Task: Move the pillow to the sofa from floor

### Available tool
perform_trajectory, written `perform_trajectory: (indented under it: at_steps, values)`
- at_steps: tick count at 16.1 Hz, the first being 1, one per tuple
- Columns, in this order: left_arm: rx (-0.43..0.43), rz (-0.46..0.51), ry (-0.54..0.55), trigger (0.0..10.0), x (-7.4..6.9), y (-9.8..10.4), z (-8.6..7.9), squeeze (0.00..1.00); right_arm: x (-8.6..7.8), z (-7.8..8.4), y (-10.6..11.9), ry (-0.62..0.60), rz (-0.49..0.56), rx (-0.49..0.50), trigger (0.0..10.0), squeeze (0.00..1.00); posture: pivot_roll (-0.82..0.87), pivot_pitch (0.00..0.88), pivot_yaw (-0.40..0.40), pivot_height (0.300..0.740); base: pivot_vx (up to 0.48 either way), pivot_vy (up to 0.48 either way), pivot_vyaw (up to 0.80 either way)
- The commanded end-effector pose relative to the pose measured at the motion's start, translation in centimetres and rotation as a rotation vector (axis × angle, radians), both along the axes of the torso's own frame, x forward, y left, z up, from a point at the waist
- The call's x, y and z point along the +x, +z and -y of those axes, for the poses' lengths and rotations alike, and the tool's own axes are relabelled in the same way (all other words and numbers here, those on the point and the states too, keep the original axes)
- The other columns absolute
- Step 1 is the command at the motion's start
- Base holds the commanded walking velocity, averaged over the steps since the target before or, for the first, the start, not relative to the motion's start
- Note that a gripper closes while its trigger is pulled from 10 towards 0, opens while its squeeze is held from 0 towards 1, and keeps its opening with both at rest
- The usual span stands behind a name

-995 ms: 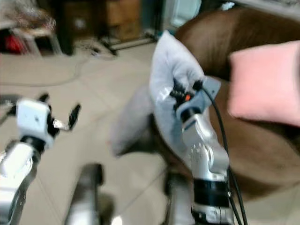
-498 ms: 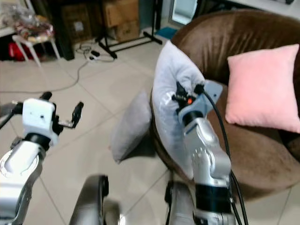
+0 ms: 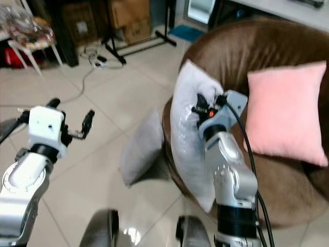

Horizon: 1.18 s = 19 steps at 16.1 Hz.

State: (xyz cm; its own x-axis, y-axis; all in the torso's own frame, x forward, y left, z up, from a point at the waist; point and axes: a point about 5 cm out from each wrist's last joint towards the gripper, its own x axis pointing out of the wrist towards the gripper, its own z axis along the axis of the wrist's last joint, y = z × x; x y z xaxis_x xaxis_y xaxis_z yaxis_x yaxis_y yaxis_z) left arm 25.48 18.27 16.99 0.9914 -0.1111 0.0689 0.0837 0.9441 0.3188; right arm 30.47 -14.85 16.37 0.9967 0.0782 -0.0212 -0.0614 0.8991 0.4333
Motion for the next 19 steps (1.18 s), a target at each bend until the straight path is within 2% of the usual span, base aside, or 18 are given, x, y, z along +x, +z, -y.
perform_trajectory:
  at_steps: [1,6,13,15,17,19]
  values:
    - [0.011,0.006,0.003,10.0,-0.05,0.05,-0.09,0.0,-0.1,0.12,0.11,-0.006,-0.001,-0.01,10.0,0.0,0.1,0.0,-0.03,0.697,0.0,0.0,0.0]
    - [-0.003,0.018,0.009,10.0,0.08,0.24,-0.08,0.0,0.05,0.28,-0.07,-0.017,-0.01,-0.012,10.0,0.0,0.1,0.0,-0.027,0.74,0.0,0.0,0.0]
    - [-0.013,0.018,-0.022,10.0,0.3,0.31,0.2,0.0,-0.06,0.64,-0.23,-0.033,-0.011,-0.021,10.0,0.0,0.09,0.0,-0.018,0.74,0.0,0.0,0.0]
    - [-0.025,0.019,-0.03,10.0,0.32,0.39,0.25,0.0,0.0,0.37,-0.17,-0.027,-0.004,-0.05,10.0,0.0,0.09,0.0,-0.018,0.74,0.0,0.0,0.0]
    - [-0.034,0.021,-0.037,10.0,0.32,0.47,0.25,0.0,0.06,0.21,-0.19,-0.023,-0.004,-0.037,10.0,0.0,0.09,0.0,-0.021,0.74,0.0,0.0,0.0]
    - [-0.038,0.022,-0.038,10.0,0.23,0.46,0.11,0.0,0.12,0.15,-0.17,-0.024,-0.004,-0.021,10.0,0.0,0.1,0.0,-0.023,0.74,0.249,0.0,-0.8]
